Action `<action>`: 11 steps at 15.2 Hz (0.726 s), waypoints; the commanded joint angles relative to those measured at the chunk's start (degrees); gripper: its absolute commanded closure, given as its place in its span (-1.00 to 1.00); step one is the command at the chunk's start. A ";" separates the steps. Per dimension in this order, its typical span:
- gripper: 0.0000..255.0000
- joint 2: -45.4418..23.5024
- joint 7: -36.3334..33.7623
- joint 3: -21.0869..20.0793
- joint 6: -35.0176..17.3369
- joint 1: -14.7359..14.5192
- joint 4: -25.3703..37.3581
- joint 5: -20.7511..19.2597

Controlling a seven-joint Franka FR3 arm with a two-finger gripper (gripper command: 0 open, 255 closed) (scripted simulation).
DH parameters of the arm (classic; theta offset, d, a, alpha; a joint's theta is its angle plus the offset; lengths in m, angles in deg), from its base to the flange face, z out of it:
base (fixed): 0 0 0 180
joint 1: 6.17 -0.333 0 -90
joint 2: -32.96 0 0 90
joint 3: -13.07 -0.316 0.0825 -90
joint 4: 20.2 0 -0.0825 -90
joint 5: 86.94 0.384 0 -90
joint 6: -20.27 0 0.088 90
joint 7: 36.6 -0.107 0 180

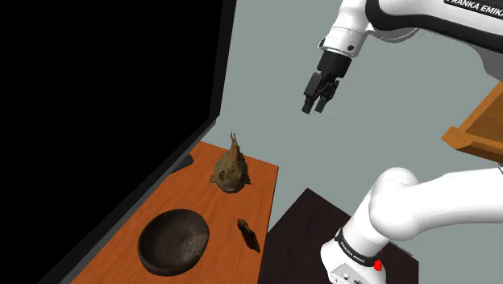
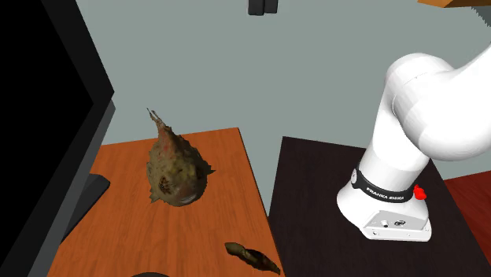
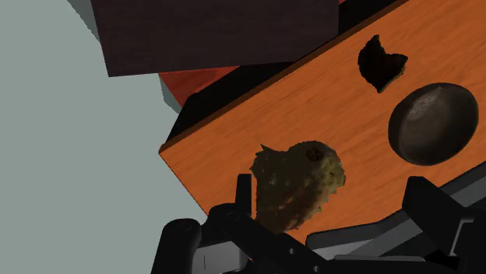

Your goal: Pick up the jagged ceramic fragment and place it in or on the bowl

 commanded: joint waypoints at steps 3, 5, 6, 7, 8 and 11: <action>-1.00 -0.48 -2.20 -2.65 -2.01 -0.56 -2.11 0.69; -1.00 -1.29 -4.41 -5.29 -4.07 -1.17 -3.98 1.41; -1.00 -1.81 -5.51 -6.61 -5.11 -1.49 -4.82 1.77; -1.00 -2.42 -6.62 -7.93 -6.17 -1.81 -5.61 2.13; -1.00 -3.11 -7.73 -9.24 -7.24 -2.14 -6.33 2.49; -1.00 -5.71 -11.11 -13.17 -10.54 -3.13 -8.11 3.47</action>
